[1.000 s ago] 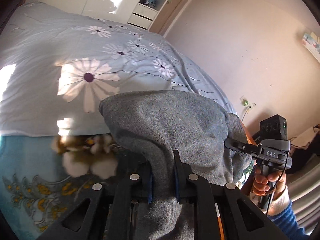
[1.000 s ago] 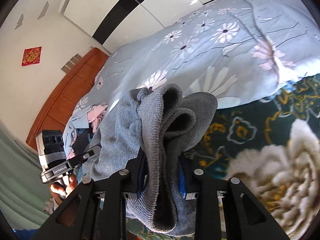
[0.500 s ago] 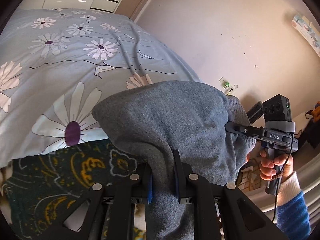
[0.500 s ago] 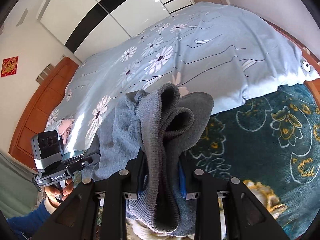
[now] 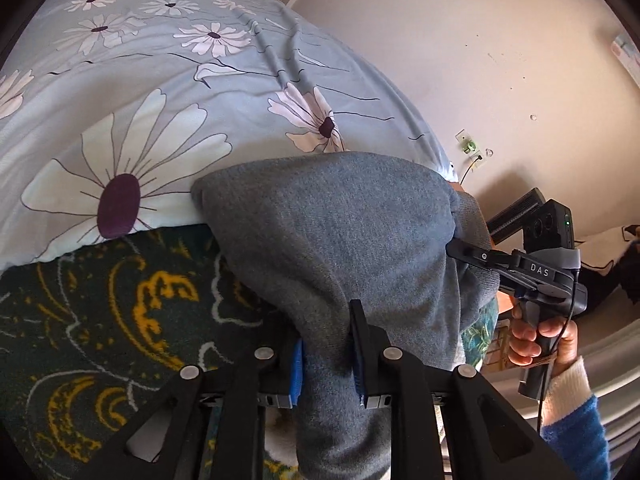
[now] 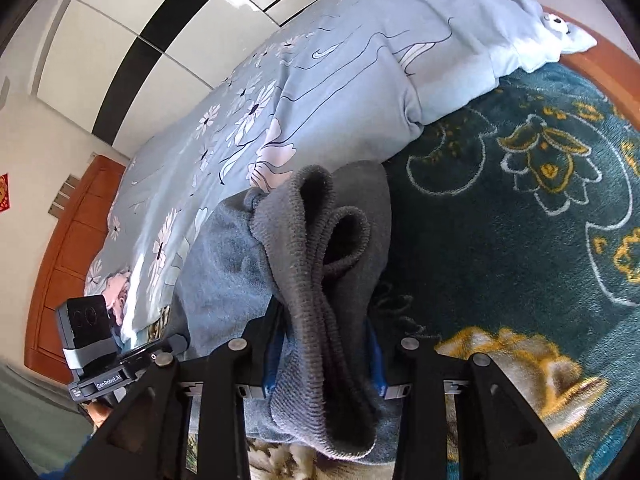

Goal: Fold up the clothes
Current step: 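Lay the folded sweatshirt on the green blanket and open both tools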

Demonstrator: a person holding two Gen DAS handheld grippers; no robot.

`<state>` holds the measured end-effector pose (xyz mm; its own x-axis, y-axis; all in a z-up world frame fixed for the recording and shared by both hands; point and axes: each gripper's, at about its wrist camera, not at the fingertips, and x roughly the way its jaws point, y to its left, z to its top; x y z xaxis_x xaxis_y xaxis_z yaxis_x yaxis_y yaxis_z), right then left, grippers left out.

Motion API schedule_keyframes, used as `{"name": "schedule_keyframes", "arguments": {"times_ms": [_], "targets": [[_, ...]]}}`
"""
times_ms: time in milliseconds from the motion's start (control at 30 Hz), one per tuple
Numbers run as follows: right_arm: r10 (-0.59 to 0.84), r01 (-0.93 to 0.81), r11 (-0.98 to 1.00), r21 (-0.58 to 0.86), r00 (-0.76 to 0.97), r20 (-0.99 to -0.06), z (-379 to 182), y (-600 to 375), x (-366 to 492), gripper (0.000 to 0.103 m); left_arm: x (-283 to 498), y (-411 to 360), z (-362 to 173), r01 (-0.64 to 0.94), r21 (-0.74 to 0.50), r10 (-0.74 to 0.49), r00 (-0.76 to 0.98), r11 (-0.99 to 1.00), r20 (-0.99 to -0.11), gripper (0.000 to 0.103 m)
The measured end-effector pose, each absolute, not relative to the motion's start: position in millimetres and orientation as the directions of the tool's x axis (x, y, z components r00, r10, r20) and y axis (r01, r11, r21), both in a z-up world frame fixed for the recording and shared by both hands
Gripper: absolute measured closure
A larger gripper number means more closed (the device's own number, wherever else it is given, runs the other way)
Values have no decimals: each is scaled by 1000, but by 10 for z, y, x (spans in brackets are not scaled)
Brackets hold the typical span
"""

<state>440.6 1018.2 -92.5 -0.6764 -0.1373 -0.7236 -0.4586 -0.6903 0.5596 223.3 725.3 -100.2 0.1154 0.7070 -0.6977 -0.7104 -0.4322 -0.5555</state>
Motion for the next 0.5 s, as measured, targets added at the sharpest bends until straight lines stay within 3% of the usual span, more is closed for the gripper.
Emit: {"name": "schedule_keyframes", "arguments": {"times_ms": [100, 300, 500], "targets": [[-32, -487, -751, 446, -649, -760, -680, 10088, 4574, 58, 2240, 7040, -832, -737, -500, 717, 31, -455, -697, 78], [129, -446, -844, 298, -708, -694, -188, 9598, 4846, 58, 2573, 6986, -521, -804, -441, 767, -29, -398, -641, 73], [163, -438, -887, 149, -598, -785, -616, 9212, 4476, 58, 2935, 7172, -749, -855, -338, 706, -44, -392, -707, 73]]}}
